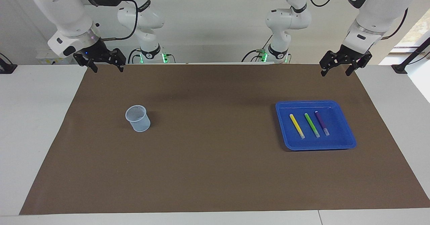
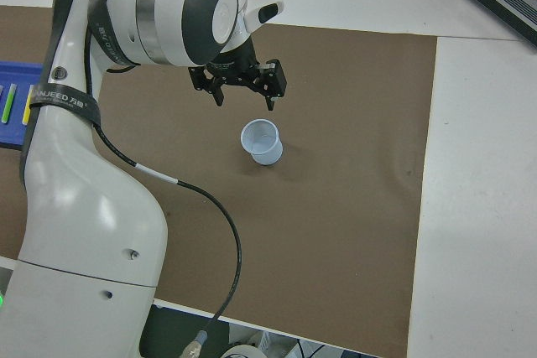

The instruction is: Transfer and insert pens with both arms

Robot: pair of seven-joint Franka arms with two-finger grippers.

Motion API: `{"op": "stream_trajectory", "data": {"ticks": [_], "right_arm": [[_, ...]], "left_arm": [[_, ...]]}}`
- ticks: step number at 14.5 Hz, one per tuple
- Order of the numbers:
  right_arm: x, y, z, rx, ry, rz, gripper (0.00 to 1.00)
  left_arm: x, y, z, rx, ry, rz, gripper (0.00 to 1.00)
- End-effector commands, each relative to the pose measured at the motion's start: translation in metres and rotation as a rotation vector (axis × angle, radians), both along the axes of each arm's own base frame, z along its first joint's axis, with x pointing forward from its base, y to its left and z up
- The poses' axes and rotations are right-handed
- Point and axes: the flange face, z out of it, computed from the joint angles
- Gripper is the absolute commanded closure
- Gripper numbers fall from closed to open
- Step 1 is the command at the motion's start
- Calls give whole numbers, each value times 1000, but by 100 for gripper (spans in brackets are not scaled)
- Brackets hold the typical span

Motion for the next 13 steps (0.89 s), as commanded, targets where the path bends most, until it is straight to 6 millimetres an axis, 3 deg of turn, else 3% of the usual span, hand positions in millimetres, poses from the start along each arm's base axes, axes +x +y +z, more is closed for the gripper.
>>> {"op": "stream_trajectory", "data": {"ticks": [1, 13], "right_arm": [[0, -2, 2, 26, -6, 18, 0], [0, -1, 1, 44, -3, 13, 0]], "left_arm": [[2, 2, 1, 12, -10, 13, 0], [1, 5, -1, 11, -8, 14, 0]]}}
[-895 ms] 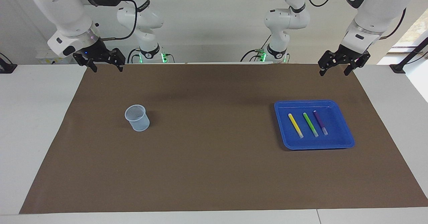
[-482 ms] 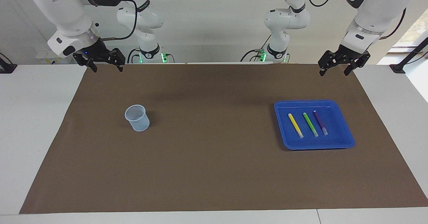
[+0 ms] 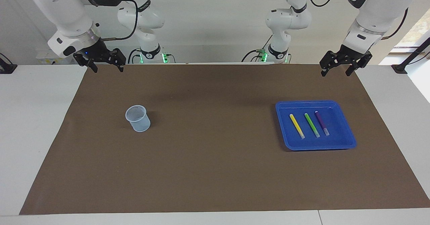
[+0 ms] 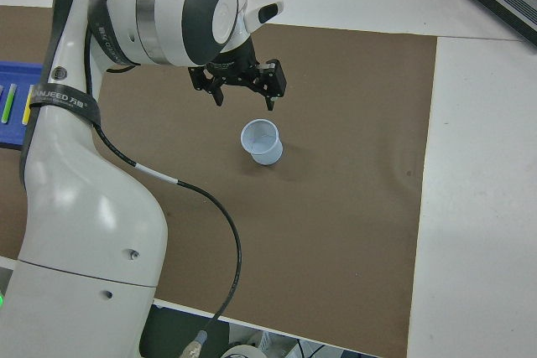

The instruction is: Transfer and insert pens with both arms

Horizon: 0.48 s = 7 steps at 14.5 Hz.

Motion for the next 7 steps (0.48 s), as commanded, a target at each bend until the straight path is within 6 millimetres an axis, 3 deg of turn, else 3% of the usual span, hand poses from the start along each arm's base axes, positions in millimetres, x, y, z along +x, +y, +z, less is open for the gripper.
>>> {"op": "stream_trajectory", "data": {"ticks": [1, 3, 5, 7], "right_arm": [[-1, -2, 2, 41, -3, 11, 0], [-2, -2, 1, 53, 0, 8, 0], [-3, -1, 2, 54, 1, 8, 0], [-3, -1, 2, 53, -2, 14, 0]], "left_arm": [[-1, 11, -5, 12, 6, 23, 0], [-6, 20, -12, 10, 6, 33, 0], [-13, 24, -31, 6, -24, 37, 0], [-19, 41, -50, 4, -67, 68, 0]]}}
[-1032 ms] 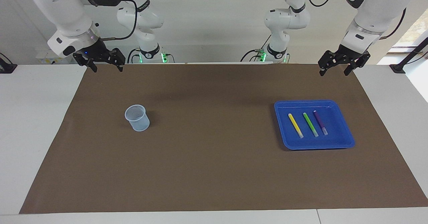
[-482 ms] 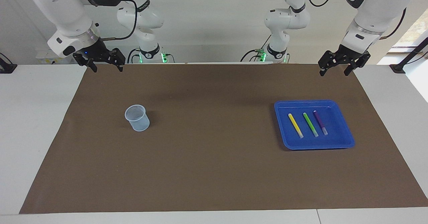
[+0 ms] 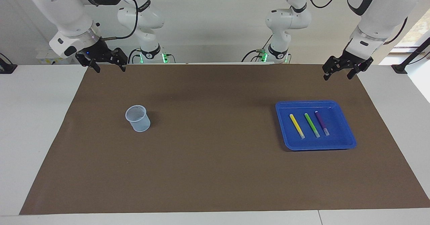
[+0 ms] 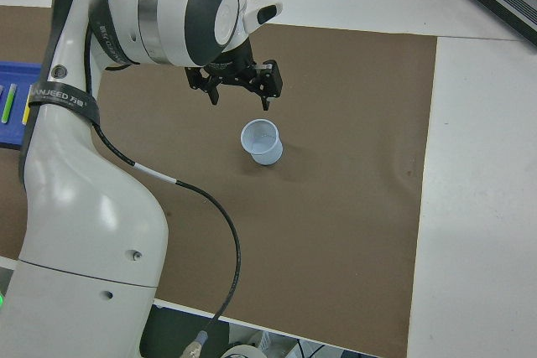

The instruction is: Transfer and insert pens with both arms

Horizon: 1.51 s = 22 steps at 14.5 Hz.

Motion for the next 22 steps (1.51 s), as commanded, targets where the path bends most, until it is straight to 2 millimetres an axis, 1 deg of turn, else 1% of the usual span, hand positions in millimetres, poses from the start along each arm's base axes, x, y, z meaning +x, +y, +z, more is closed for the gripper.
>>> {"op": "stream_trajectory", "data": {"ticks": [1, 2, 3, 4, 5, 6, 7, 8, 9, 10, 11, 12, 13, 14, 15, 16, 17, 18, 19, 20, 21, 22], "right_arm": [[-3, -1, 2, 22, 1, 22, 0], [-4, 7, 3, 21, 0, 39, 0], [-6, 11, 4, 20, 0, 45, 0], [-7, 15, 4, 28, 3, 50, 0], [-7, 22, 4, 99, 2, 51, 0], [-7, 26, 3, 207, 0, 31, 0], [-8, 25, -1, 274, 6, 5, 0], [-10, 27, -2, 309, -2, -4, 0], [-10, 32, -5, 330, -8, -6, 0], [-12, 37, -7, 366, -12, -13, 0], [-17, 42, -14, 419, -16, -28, 0], [-23, 48, -23, 472, -28, -55, 0], [-29, 54, -32, 518, -43, -81, 0], [-35, 67, -38, 560, -62, -95, 0], [-38, 82, -42, 575, -70, -85, 0], [-39, 102, -42, 578, -77, -67, 0], [-41, 118, -41, 576, -79, -80, 0], [-43, 142, -40, 590, -73, -115, 0], [-48, 162, -43, 614, -72, -172, 0], [-52, 176, -46, 653, -85, -231, 0], [-57, 187, -51, 675, -96, -255, 0], [-58, 189, -53, 683, -105, -267, 0]], "left_arm": [[-20, 21, -26, 7, -33, 32, 0], [-15, 22, -34, 8, -25, 34, 0], [-8, 26, -50, 9, -12, 41, 0], [-2, 38, -64, 9, -2, 62, 0], [7, 41, -84, 10, 12, 68, 0], [17, 49, -104, 11, 21, 77, 0], [25, 61, -124, 12, 29, 87, 0], [34, 67, -143, 12, 34, 81, 0], [42, 71, -167, 13, 40, 64, 0], [52, 73, -187, 14, 22, 42, 0], [60, 75, -204, 16, 7, 40, 0], [64, 83, -219, 19, -1, 51, 0], [68, 87, -232, 19, -2, 54, 0], [71, 89, -247, 19, 10, 52, 0], [71, 93, -256, 18, 22, 49, 0], [71, 94, -268, 14, 42, 48, 0], [72, 89, -274, 9, 51, 45, 0], [71, 84, -277, -8, 58, 51, 0], [69, 84, -279, -24, 69, 63, 0], [67, 86, -282, -32, 85, 71, 1], [66, 85, -283, -41, 98, 76, 2], [64, 83, -283, -56, 114, 84, 4]]}}
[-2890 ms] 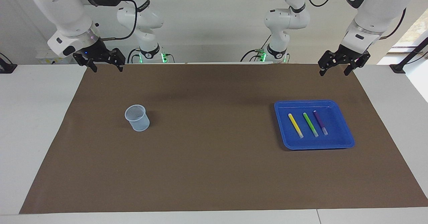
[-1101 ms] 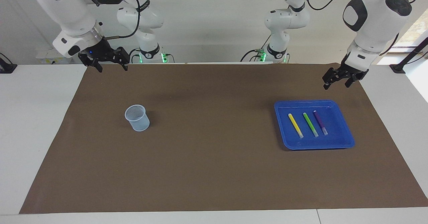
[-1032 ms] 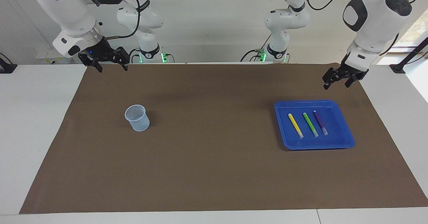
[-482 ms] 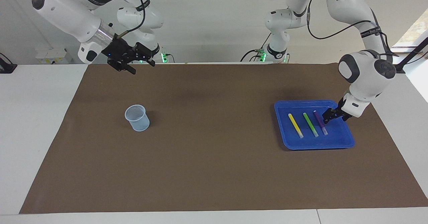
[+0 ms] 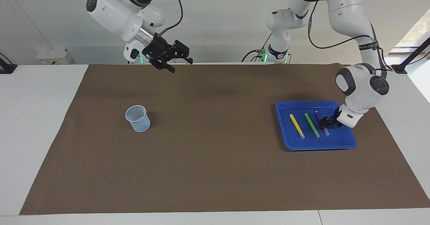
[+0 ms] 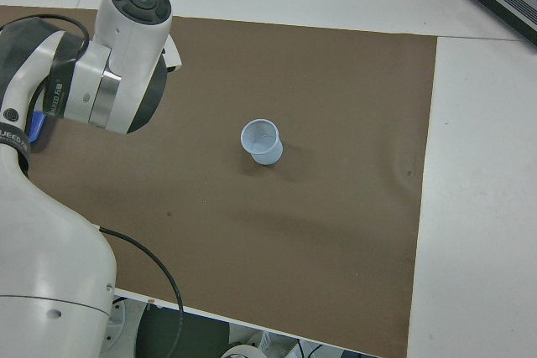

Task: Transfer and insert pens with both arms
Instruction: 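Grasp the purple pen with the left gripper while the right gripper approaches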

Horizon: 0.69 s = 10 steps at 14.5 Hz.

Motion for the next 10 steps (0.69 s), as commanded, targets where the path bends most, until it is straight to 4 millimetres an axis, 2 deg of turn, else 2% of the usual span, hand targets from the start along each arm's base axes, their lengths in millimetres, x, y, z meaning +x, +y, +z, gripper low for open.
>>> {"op": "stream_trajectory", "data": {"ticks": [1, 6, 9, 10], "right_arm": [[-13, 0, -11, 39, 4, -66, 0], [-18, 31, -36, 26, 1, -49, 0], [-26, 55, -38, 30, 9, -104, 0], [-26, 57, -38, 31, 5, -114, 0]], "left_arm": [[-3, -4, -1, -42, 40, 10, 6], [-7, -2, -5, -45, 61, 11, 22], [-7, -2, -6, -45, 63, 11, 36], [-7, -1, -7, -45, 63, 11, 42]]}}
